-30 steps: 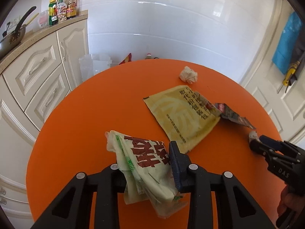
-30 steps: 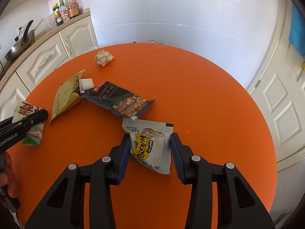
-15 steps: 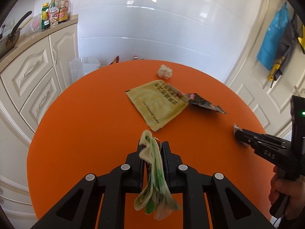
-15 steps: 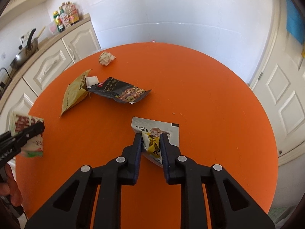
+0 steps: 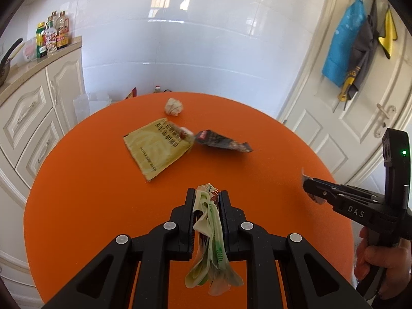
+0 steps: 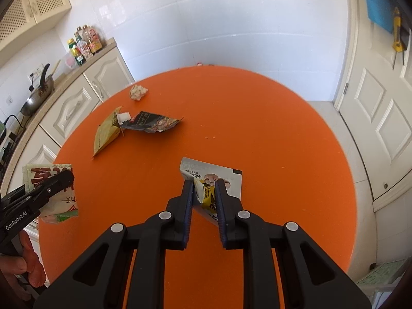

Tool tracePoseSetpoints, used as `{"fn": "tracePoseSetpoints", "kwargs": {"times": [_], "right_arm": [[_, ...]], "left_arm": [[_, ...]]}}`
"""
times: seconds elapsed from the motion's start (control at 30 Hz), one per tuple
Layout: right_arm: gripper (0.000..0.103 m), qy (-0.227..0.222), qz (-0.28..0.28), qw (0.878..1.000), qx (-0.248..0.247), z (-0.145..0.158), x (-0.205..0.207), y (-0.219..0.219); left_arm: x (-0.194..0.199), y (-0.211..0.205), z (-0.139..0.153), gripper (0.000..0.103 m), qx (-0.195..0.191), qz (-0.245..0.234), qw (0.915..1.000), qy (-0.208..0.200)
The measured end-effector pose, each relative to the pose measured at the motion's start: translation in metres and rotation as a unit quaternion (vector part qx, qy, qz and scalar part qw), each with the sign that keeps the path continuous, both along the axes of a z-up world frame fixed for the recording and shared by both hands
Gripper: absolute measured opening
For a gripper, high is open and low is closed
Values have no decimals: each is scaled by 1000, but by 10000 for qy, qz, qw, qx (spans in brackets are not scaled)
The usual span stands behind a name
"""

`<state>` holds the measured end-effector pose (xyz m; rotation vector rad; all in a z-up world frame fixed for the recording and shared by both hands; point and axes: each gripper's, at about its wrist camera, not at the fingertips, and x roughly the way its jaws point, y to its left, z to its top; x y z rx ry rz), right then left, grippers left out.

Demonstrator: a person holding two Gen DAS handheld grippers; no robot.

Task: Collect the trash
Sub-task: 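Carry the snack bag and white wrapper with both grippers to the blue bucket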

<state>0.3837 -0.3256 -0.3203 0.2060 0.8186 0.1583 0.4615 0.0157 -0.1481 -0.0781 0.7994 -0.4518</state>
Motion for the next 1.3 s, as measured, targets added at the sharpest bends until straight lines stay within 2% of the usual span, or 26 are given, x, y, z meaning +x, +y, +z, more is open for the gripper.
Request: {"fn": "tracePoseSetpoints", "kwargs": {"times": [0.03,0.07,0.13,0.17,0.4,0.57,0.83,1.03,1.3], "right_arm": [[17,-40,-4,10000,15,3,-3,-2],[17,-96,-14,10000,10,7,-6,-4],[17,-198,-42,9998,17,15,-12,-7],[17,-267,-60,9996,33,20,-16,-10],[17,-799,-297,9964,-23,61,-51,-42],[17,-1112,-708,9911,-151,86,-84,-87],[17,-1189,-1711,9771,-433,97,-137,-182],[16,-935,-2455,9642,-359,73,-165,-253],[17,-269,-2984,9532,416,-10,-172,-335]], "left_arm": [[3,-3,5,12,-21,-47,10000,-45],[-43,-4,4,12,-33,-92,9999,-101],[-91,-20,9,12,-41,-178,9996,-236],[-101,-29,14,12,-65,-226,9993,-303],[-119,-80,45,12,-257,-648,9945,-783],[-134,-132,67,12,-386,-1158,9870,-1046],[-152,-243,70,12,-498,-2138,9702,-1025],[-157,-323,49,12,-414,-2860,9552,-638],[-152,-414,-13,12,119,-3486,9368,257]]}}
